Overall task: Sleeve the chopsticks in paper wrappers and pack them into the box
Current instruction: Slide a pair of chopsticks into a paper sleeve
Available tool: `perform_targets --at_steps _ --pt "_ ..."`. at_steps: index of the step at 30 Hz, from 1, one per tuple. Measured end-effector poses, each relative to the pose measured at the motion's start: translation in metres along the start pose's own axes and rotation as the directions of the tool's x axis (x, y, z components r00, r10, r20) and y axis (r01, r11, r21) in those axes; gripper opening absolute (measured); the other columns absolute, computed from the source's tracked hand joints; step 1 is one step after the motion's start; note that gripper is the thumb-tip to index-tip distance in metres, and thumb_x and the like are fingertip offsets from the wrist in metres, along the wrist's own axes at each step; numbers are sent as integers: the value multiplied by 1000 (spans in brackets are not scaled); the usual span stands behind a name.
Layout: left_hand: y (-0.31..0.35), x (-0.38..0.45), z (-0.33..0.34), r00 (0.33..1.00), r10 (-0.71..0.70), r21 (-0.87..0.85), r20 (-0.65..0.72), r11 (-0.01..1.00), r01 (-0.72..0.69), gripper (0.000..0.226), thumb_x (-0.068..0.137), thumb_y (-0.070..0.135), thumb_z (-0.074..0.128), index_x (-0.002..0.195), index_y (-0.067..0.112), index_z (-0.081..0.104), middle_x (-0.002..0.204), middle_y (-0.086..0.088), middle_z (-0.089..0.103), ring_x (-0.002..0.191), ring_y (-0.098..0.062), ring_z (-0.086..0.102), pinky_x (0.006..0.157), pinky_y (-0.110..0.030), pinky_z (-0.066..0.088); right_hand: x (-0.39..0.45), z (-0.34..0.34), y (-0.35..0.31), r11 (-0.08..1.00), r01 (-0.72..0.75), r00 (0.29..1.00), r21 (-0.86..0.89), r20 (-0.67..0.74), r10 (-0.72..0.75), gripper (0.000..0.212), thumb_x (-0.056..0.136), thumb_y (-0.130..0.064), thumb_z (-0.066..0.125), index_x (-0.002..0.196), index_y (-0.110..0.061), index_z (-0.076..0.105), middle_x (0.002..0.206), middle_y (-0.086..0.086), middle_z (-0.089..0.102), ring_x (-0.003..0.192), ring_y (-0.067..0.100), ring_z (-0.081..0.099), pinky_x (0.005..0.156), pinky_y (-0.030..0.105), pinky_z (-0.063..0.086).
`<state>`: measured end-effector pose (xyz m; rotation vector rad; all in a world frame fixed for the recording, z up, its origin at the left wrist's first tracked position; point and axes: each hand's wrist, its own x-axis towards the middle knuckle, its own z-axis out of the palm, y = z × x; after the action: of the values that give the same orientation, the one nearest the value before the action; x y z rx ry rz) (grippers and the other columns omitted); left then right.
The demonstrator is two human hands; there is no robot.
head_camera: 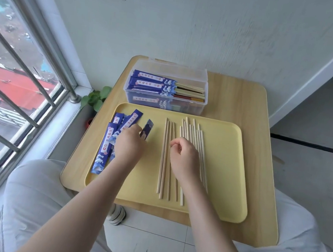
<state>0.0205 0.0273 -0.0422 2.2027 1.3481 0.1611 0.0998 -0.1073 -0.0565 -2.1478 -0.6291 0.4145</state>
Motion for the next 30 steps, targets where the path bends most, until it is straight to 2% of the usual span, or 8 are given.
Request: perform_targets --at_steps 3,6,10,16,19,25,27,30 --pt "4 -7 -3 977 -94 -378 193 911 162 24 94 13 59 118 14 65 98 0 67 79 -17 64 66 -31 53 3 -4 -4 979 -106 992 176 88 91 24 98 -11 47 101 -20 69 88 -5 67 74 12 61 62 23 45" --pt "9 -21 -7 879 -57 -752 474 492 438 17 94 -2 57 107 6 63 90 -10 68 81 -24 69 76 -38 60 4 -10 -10 910 -235 950 341 278 141 18 100 -16 50 100 -15 68 80 1 69 63 15 63 58 32 52" --pt "6 -22 -4 873 40 -860 485 204 469 13 95 -6 54 103 3 60 84 -12 68 72 -24 69 70 -31 59 -1 -18 -14 846 -326 886 421 449 118 15 102 -21 56 109 -7 58 89 10 70 67 23 69 59 35 58" --pt "7 -29 -4 888 122 -896 444 50 441 23 100 22 58 118 7 61 110 -11 73 99 -25 72 87 -36 58 -5 -27 -11 834 -307 900 458 425 98 5 103 -11 53 105 -9 57 85 14 72 62 25 68 55 32 54" --pt "10 -31 -9 890 196 -896 413 -87 435 40 103 37 49 130 11 60 124 -8 70 116 -26 67 101 -40 52 -9 -26 -11 705 -412 864 578 494 100 11 104 -8 49 103 -8 59 74 10 65 56 22 60 54 30 50" --pt "15 -36 -10 901 225 -898 370 -162 409 38 101 37 49 129 14 60 120 -6 72 114 -24 68 97 -35 56 -13 -17 -11 472 -550 817 689 561 134 13 104 -3 46 104 -5 58 68 7 58 53 18 51 49 26 42" --pt "14 -36 -9 905 188 -895 381 -169 412 31 102 34 50 123 14 63 114 -6 74 106 -22 71 92 -33 58 -15 -19 -13 529 -546 814 649 560 152 12 104 -6 48 104 -5 59 70 7 59 54 19 55 51 27 46" --pt "6 -33 -8 911 120 -907 394 -108 406 25 100 33 56 113 13 66 98 -3 74 86 -18 73 80 -29 60 -14 -21 -14 824 -414 880 388 403 252 14 102 -16 52 101 -11 65 78 6 65 60 20 63 58 33 53"
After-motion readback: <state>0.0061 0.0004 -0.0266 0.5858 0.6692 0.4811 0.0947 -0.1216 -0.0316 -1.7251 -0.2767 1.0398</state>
